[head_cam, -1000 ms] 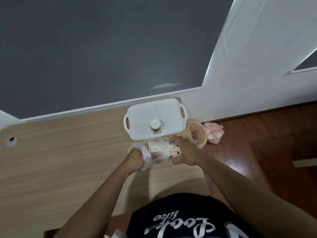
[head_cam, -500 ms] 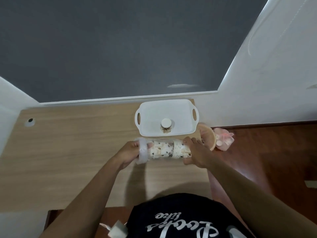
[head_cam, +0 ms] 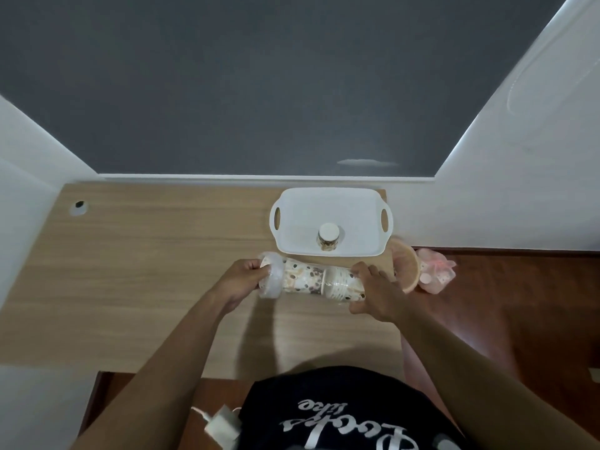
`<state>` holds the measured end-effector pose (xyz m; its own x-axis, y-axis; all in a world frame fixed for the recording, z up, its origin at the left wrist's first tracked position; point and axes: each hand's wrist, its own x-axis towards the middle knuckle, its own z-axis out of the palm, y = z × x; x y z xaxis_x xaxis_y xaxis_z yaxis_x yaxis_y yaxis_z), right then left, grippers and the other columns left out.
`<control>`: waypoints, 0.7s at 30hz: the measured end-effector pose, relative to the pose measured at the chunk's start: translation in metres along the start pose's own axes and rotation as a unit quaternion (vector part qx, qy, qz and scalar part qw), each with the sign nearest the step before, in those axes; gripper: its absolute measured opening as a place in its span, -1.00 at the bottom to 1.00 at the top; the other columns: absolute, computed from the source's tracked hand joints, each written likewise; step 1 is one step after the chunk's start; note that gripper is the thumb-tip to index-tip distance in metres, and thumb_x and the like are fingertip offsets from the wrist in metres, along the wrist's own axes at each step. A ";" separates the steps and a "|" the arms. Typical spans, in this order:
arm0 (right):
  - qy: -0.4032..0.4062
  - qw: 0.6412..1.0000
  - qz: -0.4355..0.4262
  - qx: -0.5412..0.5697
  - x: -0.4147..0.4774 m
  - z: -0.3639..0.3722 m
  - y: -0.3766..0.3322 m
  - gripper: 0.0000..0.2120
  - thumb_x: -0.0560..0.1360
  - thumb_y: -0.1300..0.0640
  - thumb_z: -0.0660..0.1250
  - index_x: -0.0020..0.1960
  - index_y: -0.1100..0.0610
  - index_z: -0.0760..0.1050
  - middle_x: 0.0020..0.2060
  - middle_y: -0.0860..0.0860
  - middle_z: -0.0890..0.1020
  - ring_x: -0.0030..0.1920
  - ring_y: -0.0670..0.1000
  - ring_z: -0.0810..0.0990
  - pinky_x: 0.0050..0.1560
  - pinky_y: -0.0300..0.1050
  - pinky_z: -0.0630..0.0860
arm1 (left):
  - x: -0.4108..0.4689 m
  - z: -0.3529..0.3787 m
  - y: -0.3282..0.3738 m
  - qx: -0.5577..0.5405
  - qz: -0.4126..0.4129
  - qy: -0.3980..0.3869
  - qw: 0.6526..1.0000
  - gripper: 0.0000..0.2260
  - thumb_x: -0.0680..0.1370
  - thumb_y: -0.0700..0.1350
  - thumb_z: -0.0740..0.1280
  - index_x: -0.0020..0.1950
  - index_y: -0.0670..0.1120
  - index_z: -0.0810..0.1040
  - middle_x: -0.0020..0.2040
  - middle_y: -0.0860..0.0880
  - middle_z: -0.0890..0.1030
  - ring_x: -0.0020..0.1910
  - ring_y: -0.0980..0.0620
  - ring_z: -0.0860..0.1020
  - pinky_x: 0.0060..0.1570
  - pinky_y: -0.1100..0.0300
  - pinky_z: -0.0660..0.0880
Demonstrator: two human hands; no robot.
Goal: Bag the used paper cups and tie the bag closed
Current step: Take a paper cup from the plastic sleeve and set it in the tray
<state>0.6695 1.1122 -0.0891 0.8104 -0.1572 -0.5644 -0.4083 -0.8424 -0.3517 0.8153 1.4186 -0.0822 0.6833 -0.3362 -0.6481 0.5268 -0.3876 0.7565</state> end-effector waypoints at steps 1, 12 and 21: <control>0.001 1.000 0.003 -0.001 0.000 0.000 0.000 -0.18 0.34 -0.18 0.59 0.45 -0.12 0.23 0.32 -0.03 0.43 0.34 0.13 0.44 0.32 0.24 0.41 | -0.001 0.002 0.001 0.000 0.006 0.008 1.000 -0.85 0.71 -0.23 0.39 0.14 -0.21 0.77 0.17 -0.29 0.78 0.07 -0.13 0.66 0.23 -0.05 0.56; -0.011 1.000 0.022 -0.019 0.008 -0.008 -0.011 -0.12 0.36 -0.20 0.62 0.47 -0.09 0.17 0.35 0.05 0.43 0.41 0.18 0.44 0.34 0.36 0.44 | -0.007 0.025 0.018 0.018 0.122 0.108 0.987 -0.64 0.50 0.01 0.43 0.09 -0.26 0.69 -0.02 -0.30 0.74 -0.11 -0.04 0.59 -0.05 0.04 0.52; 0.000 0.996 0.062 -0.059 0.018 -0.004 -0.008 -0.09 0.39 -0.25 0.61 0.50 -0.01 0.17 0.34 0.15 0.45 0.43 0.26 0.43 0.38 0.43 0.41 | -0.006 0.035 0.013 0.010 0.126 0.112 0.986 -0.80 0.58 -0.03 0.49 -0.11 -0.13 0.61 -0.21 0.01 0.62 -0.27 0.09 0.51 -0.23 0.15 0.46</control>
<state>0.6886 1.1140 -0.0937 0.7568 -0.2644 -0.5978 -0.4531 -0.8714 -0.1881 0.8002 1.3856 -0.0719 0.8872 -0.2263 -0.4020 0.3169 -0.3344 0.8875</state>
